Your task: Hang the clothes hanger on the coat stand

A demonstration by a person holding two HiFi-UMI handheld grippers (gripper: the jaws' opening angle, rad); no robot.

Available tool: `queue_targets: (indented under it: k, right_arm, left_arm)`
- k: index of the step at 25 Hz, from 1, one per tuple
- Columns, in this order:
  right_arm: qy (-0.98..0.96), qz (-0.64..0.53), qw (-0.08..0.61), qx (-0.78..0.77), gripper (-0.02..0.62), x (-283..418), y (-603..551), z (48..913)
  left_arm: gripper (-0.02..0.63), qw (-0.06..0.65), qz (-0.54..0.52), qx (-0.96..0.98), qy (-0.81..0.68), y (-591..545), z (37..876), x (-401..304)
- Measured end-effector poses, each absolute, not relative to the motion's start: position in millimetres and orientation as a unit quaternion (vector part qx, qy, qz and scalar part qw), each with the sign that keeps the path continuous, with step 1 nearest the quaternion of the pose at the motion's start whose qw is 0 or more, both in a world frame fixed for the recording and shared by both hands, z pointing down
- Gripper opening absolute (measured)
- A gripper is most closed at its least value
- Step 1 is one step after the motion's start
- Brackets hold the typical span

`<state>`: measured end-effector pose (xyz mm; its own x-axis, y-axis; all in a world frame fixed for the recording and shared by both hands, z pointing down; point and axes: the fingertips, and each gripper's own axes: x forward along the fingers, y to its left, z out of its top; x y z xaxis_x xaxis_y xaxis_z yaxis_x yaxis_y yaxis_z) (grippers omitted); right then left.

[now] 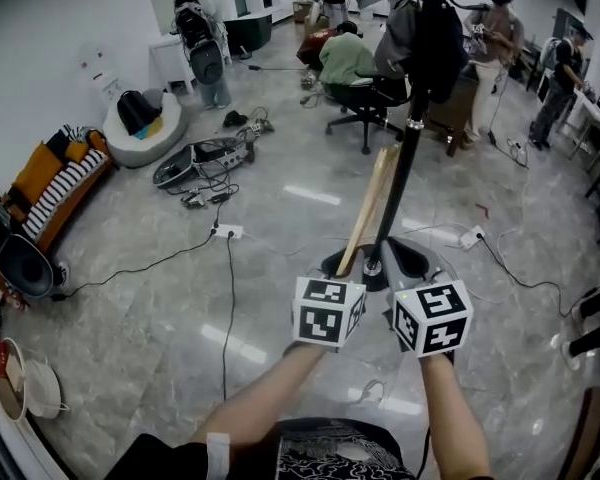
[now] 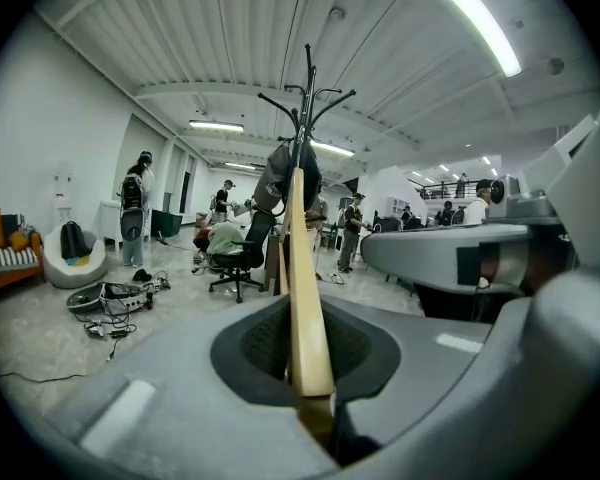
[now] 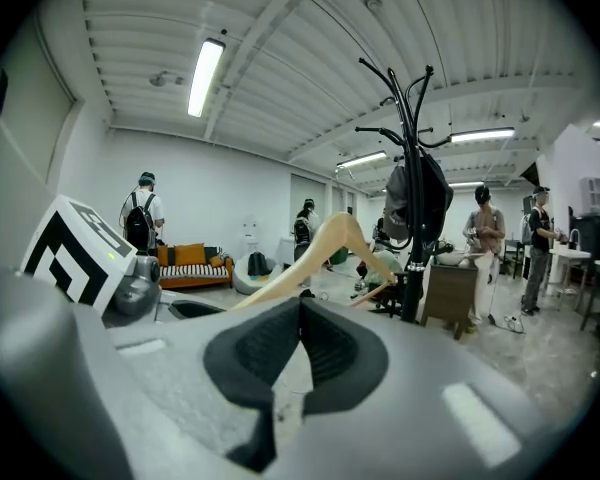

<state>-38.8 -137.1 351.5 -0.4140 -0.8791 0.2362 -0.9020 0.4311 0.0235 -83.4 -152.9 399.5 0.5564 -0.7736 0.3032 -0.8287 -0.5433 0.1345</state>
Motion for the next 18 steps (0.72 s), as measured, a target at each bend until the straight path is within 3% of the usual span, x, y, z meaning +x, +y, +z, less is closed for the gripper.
queue_targets:
  k: [18]
  right_arm:
    - [-0.869,0.063,0.1,0.481,0.0,112,-229,351]
  left_arm:
    - [0.026,0.144,0.119,0.828,-0.529,-239,403,47]
